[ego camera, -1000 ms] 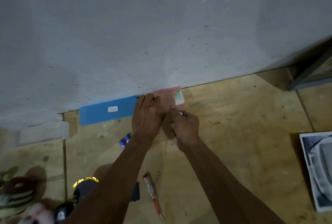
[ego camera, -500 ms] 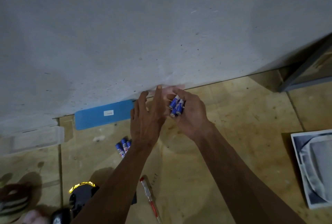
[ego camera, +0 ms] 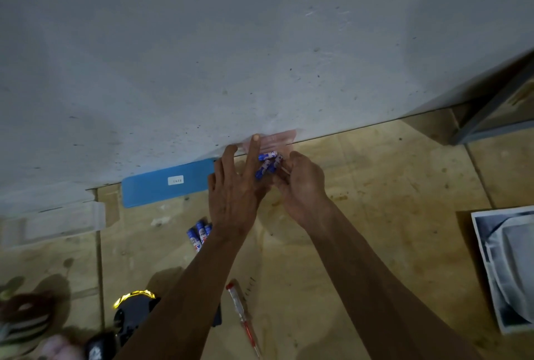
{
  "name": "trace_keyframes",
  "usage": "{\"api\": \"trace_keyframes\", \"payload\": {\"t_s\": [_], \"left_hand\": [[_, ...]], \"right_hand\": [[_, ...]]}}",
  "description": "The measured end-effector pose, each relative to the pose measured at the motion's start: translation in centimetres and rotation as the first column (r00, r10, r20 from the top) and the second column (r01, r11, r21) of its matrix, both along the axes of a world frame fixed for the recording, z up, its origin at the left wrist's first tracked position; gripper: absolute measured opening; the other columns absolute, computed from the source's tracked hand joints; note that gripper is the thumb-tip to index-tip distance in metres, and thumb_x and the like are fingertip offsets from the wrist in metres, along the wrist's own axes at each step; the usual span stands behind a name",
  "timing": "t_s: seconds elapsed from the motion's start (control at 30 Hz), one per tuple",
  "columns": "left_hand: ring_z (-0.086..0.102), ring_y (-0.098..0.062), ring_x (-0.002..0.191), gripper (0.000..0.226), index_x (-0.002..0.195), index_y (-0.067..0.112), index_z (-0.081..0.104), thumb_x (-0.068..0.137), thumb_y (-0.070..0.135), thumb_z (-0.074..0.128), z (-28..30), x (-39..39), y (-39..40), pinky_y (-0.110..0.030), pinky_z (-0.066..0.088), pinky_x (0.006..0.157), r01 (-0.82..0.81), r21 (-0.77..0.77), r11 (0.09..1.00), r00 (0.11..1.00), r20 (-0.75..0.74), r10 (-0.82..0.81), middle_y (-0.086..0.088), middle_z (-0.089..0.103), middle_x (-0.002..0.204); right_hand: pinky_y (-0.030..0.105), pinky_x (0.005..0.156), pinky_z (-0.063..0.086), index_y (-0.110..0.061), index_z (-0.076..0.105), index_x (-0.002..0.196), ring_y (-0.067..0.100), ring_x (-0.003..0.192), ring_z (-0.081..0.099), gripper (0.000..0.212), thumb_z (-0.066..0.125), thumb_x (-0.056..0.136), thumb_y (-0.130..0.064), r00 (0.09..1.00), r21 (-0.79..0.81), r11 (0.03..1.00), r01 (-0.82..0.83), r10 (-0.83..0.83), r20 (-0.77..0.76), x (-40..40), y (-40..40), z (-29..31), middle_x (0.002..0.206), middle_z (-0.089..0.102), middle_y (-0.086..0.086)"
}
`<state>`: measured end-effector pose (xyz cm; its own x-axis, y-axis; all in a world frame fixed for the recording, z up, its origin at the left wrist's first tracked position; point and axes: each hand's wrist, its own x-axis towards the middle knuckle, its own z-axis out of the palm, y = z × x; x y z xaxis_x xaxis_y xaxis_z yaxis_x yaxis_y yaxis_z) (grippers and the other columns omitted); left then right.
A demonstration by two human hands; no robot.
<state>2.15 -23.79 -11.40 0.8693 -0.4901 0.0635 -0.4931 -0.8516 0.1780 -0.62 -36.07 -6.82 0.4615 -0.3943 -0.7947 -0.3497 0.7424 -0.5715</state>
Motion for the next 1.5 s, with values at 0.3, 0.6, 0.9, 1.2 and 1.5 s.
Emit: {"api": "trace_keyframes", "payload": {"t_s": [0.3,0.6,0.9,1.2,1.5], "left_hand": [[0.048,-0.039,0.126,0.094,0.154,0.025,0.026,0.080,0.035,0.082,-0.1,-0.1,0.1,-0.049,0.049,0.092,0.005,0.045,0.999,0.999,0.031,-0.007,-0.019,0.041,0.143],[0.055,-0.029,0.100,0.051,0.121,0.018,0.062,0.077,0.034,0.085,-1.1,-0.6,0.1,-0.040,0.047,0.078,0.061,0.083,0.995,0.988,0.138,-0.072,-0.008,0.063,0.111],[0.064,-0.032,0.093,0.040,0.114,0.016,0.071,0.082,0.036,0.082,-1.0,-0.3,1.0,-0.040,0.048,0.073,0.152,0.044,0.987,0.969,0.189,-0.158,-0.007,0.070,0.105],[0.062,-0.033,0.098,0.041,0.116,0.022,0.070,0.079,0.033,0.083,-0.2,-0.2,0.7,-0.040,0.048,0.075,0.152,0.103,0.983,0.985,0.069,-0.159,-0.006,0.066,0.112],[0.047,-0.029,0.125,0.063,0.144,0.029,0.049,0.087,0.019,0.074,2.1,-0.9,0.4,-0.044,0.044,0.093,0.128,0.169,0.977,0.982,-0.160,-0.101,0.001,0.051,0.141]], "right_hand": [[0.019,0.073,0.053,-0.023,0.056,0.137,0.016,0.098,0.060,0.049,0.071,0.091,-0.025,0.873,-0.940,0.123,-0.317,0.425,-0.239,-3.6,-3.1,0.6,0.118,0.057,0.004],[0.030,0.051,0.055,-0.019,0.078,0.100,0.025,0.082,0.063,0.019,0.080,0.083,-0.026,0.640,-0.859,-0.396,-0.326,0.576,-0.508,-4.1,-5.3,-2.7,0.093,0.064,0.008],[0.028,0.053,0.052,-0.018,0.076,0.103,0.027,0.079,0.064,0.039,0.052,0.089,-0.045,0.610,-0.823,-0.470,-0.318,0.563,-0.557,-4.6,-4.9,-4.3,0.091,0.067,0.010],[0.035,0.054,0.055,-0.018,0.072,0.108,0.033,0.084,0.063,0.036,0.083,0.078,-0.033,0.576,-0.765,-0.484,-0.426,0.506,-0.641,-4.6,-4.0,-4.4,0.093,0.066,0.012],[0.043,0.089,0.052,-0.028,0.048,0.141,0.030,0.120,0.052,0.048,0.060,0.096,-0.037,0.415,-0.572,-0.479,-0.666,0.399,-0.818,-4.6,-2.2,-1.8,0.127,0.059,0.008]]}}
